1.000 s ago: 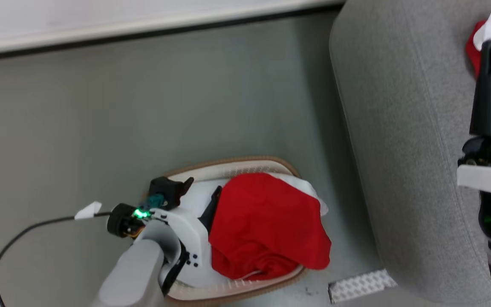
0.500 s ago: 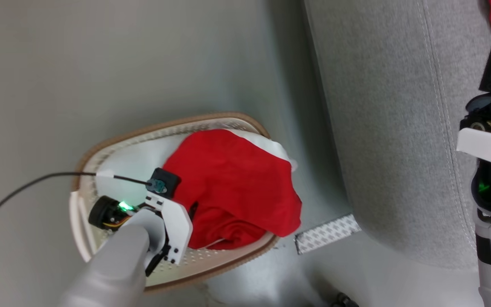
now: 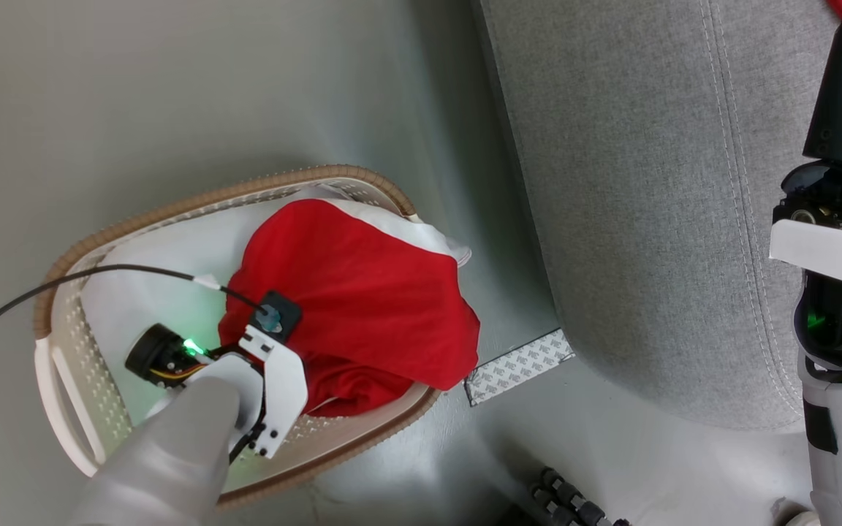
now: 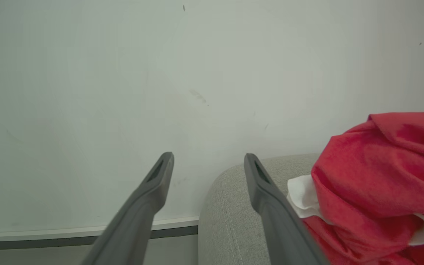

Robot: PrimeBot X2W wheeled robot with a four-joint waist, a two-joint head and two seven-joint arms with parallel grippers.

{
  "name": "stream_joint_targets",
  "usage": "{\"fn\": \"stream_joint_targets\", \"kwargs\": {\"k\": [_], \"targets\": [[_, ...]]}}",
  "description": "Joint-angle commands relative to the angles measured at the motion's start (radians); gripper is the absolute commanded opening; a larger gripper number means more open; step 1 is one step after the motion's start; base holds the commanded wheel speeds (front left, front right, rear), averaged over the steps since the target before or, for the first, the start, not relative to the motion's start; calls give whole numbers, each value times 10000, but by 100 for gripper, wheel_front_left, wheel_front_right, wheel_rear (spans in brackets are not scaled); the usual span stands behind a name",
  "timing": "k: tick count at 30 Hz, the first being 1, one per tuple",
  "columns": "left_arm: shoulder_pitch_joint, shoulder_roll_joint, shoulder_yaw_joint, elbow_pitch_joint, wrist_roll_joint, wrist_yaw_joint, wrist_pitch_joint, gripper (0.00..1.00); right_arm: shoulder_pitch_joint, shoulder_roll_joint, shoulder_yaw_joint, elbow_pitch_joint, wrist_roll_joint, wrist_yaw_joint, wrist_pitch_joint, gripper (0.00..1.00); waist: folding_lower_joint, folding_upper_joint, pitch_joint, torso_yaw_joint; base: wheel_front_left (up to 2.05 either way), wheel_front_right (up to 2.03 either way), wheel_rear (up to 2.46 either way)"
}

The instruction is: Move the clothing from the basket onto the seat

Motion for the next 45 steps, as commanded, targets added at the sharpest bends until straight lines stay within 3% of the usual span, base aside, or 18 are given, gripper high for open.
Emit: {"fn": "stream_joint_targets", "kwargs": {"k": [1, 6, 7, 8, 14, 19, 24, 34, 41, 45], "targets": [[-116, 94, -225, 131, 114, 21, 96, 100, -78, 26, -27, -17, 84, -24, -27, 100, -1, 0, 33, 13, 0, 0, 0], [-310, 73, -731, 287, 10, 21, 278, 100, -19, 27, -94, -46, 90, -25, -27, 100, -1, 0, 139, 55, 0, 0, 0], [-342, 71, -796, 312, -99, 21, 283, 46, -31, 28, -110, -28, 86, -25, -27, 100, -1, 0, 158, 64, 0, 0, 0], [-362, 66, -852, 315, -184, 21, 239, 0, -47, 28, -118, -7, 90, -24, -27, 100, -1, 0, 168, 66, 0, 0, 0], [-424, 189, -1000, 264, -860, 20, -323, 0, -241, 22, -69, 253, 296, -25, -27, 100, -1, 0, -140, -56, 0, 0, 0], [-97, -101, -1164, 48, -1312, 20, -765, 0, -137, 19, -200, 411, 75, -24, -28, 100, -1, 0, -863, 239, 0, 0, 0], [298, -491, -1468, -320, -1875, 20, -1357, 0, 296, -83, -366, 625, -427, -25, -27, 100, -1, 0, -2118, 798, 0, 0, 0], [1309, -1103, -2117, -1297, -3082, 20, -2941, 0, 1479, -1067, -604, 1148, -759, -24, -27, 100, -1, 0, -5223, 2038, 0, 0, 0], [1625, -1175, -2090, -2245, -3512, 20, -3445, 0, 2364, -1487, -525, 1351, -366, -26, -27, 100, -1, 0, -6825, 2710, 0, 0, 0], [1698, -979, -1612, -3153, -3403, 113, -3480, 0, 2796, -1635, -502, 1458, -303, -24, -27, 100, -1, 0, -7430, 2947, 0, 0, 0]]}}
